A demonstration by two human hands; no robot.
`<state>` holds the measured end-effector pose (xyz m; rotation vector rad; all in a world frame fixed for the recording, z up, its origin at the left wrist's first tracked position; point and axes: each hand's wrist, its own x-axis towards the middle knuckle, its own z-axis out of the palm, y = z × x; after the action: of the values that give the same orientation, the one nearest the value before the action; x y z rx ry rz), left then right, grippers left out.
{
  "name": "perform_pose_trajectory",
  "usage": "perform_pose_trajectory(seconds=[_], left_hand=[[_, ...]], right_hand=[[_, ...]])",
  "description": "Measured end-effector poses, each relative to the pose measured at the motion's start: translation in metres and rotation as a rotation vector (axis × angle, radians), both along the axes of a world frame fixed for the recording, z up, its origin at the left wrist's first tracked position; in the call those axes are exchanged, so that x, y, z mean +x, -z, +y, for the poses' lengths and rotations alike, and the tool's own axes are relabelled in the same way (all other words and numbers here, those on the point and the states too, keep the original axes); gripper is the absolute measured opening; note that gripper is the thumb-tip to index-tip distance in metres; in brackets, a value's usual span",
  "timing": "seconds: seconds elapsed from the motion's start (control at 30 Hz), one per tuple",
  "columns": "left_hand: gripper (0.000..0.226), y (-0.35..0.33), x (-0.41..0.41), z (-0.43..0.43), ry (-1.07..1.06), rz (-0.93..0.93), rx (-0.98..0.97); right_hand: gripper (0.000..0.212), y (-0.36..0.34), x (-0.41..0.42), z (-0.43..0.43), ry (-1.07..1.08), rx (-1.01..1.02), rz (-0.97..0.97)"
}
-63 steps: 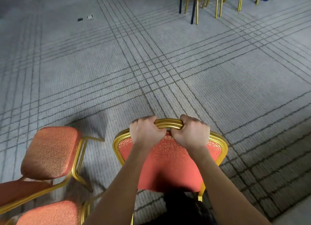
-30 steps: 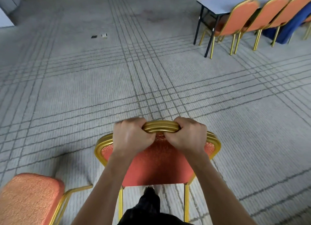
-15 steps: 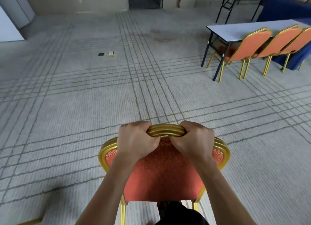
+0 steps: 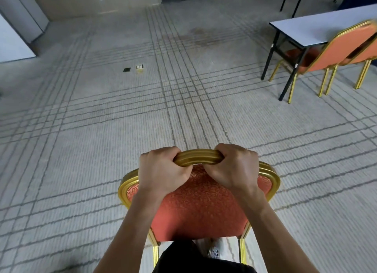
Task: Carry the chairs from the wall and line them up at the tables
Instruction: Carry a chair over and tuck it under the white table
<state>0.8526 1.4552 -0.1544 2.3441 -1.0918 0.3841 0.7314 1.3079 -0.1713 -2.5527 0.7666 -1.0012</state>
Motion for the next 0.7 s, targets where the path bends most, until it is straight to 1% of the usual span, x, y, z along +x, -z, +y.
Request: perform_pose_trajectory(seconds=[0.17,0.4,0.53,0.7], left_hand=[[0.037,0.000,0.082,-0.060,0.001,0.014,-0.035],[0.036,0.015,0.230,-0.154,0.029,0.019,-0.106],[0.038,0.008,0.307,-0.207,0.082,0.031,-0.118],[0.034,-0.006,0.382,-0.269,0.155,0.005,-0.109]], right_hand=[[0.032,-0.002,0.083,-0.061,-0.007,-0.024,0.009],[0.028,0.001,0.225,-0.153,-0.003,-0.041,0.041],[0.028,-0.007,0.300,-0.204,0.035,-0.046,0.060],[0.026,-0.019,0.363,-0.259,0.078,-0.041,0.044]])
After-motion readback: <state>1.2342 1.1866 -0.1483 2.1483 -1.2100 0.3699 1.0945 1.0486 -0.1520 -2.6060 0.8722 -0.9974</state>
